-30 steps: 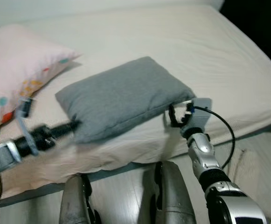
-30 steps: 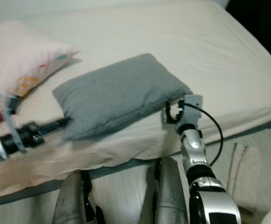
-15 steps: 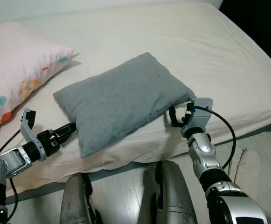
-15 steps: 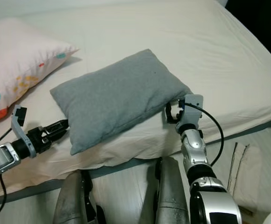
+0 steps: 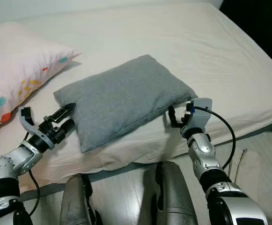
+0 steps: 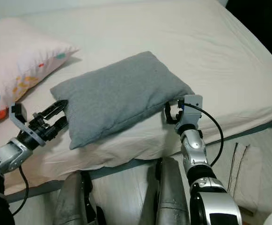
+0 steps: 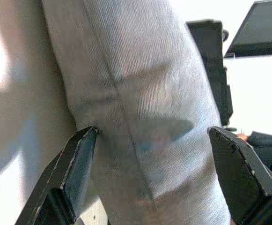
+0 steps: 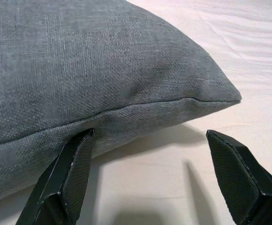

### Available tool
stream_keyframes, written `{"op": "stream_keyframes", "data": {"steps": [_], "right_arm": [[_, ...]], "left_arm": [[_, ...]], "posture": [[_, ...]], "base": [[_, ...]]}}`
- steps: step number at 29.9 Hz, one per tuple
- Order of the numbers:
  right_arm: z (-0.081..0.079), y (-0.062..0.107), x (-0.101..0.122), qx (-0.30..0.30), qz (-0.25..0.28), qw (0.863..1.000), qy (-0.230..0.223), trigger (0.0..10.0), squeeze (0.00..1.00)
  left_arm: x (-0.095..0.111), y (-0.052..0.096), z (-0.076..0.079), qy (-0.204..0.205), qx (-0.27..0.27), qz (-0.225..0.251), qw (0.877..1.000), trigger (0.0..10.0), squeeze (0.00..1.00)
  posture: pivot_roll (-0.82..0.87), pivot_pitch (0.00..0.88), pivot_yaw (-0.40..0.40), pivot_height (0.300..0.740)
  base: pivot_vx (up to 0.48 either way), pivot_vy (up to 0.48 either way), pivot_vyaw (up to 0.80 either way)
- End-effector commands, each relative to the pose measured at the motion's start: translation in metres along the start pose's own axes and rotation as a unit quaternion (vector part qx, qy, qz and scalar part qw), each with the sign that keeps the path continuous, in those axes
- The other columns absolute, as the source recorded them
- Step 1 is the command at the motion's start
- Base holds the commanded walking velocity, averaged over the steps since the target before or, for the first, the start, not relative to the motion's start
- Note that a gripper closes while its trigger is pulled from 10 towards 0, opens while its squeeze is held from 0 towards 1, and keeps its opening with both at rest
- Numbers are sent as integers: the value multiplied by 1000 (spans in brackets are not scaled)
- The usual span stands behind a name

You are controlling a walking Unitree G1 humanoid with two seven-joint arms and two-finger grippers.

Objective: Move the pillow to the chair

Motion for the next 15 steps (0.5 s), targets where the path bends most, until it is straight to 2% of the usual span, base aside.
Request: {"op": "stream_keyframes", "data": {"steps": [1, 4, 5, 6, 8, 9, 10, 12, 13, 14, 15], "right_arm": [[2, 3, -7, -5, -15, 1000, -7, 10000, 0], [2, 3, -8, -5, -15, 1000, -7, 10000, 0], [3, 4, -8, -5, -15, 1000, -6, 10000, 0], [3, 4, -8, -5, -15, 1000, -6, 10000, 0], [3, 4, -8, -6, -15, 1000, -6, 10000, 0], [3, 4, -8, -6, -15, 1000, -6, 10000, 0], [2, 4, -8, -6, -16, 1000, -7, 10000, 0], [2, 4, -8, -6, -16, 1000, -7, 10000, 0], [1, 4, -9, -5, -17, 1000, -7, 10000, 0], [1, 4, -9, -5, -17, 1000, -7, 10000, 0], [1, 4, -9, -4, -17, 1000, -7, 10000, 0]], "left_arm": [[11, 10, -6, 5, 14, 22, 1000, 10000, 1000], [10, 11, -7, 4, 21, 15, 1000, 10000, 1000], [4, 10, -7, -5, 25, -7, 1000, 10000, 1000], [4, 10, -7, -5, 25, -7, 1000, 10000, 1000], [-22, 3, -10, -31, 45, -65, 996, 10000, 1000], [-22, 3, -10, -31, 45, -65, 996, 10000, 1000], [-39, -4, -8, -35, 45, -90, 994, 10000, 1000], [-39, -4, -8, -35, 45, -90, 994, 10000, 1000], [-57, -12, -5, -43, 42, -116, 991, 10000, 1000], [-57, -12, -5, -43, 42, -116, 991, 10000, 1000], [-72, -20, -1, -44, 34, -133, 990, 10000, 1000]], "posture": [[18, 283, -20, 557], [19, 285, -19, 557], [22, 284, -18, 557], [22, 284, -18, 557], [24, 285, -18, 557], [24, 285, -18, 557], [22, 286, -19, 557], [22, 286, -19, 557], [21, 286, -18, 557], [21, 286, -18, 557], [21, 287, -18, 557]], "base": [[0, 0, 0], [0, 0, 0], [0, 0, 0], [0, 0, 0], [0, 0, 0], [0, 0, 0], [0, 0, 0], [0, 0, 0], [0, 0, 0], [0, 0, 0], [0, 0, 0]]}}
Point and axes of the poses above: a point about 5 cm out from each wrist's last joint towards the gripper, its own y axis pointing back from the gripper into the wrist, its own x axis along the axis of the wrist's last joint, z = x × y, the point moved 3 cm from there along -y, pointing out of the wrist towards the gripper, and after that the axes turned 4 degrees about -y, right-handed, at the moved point
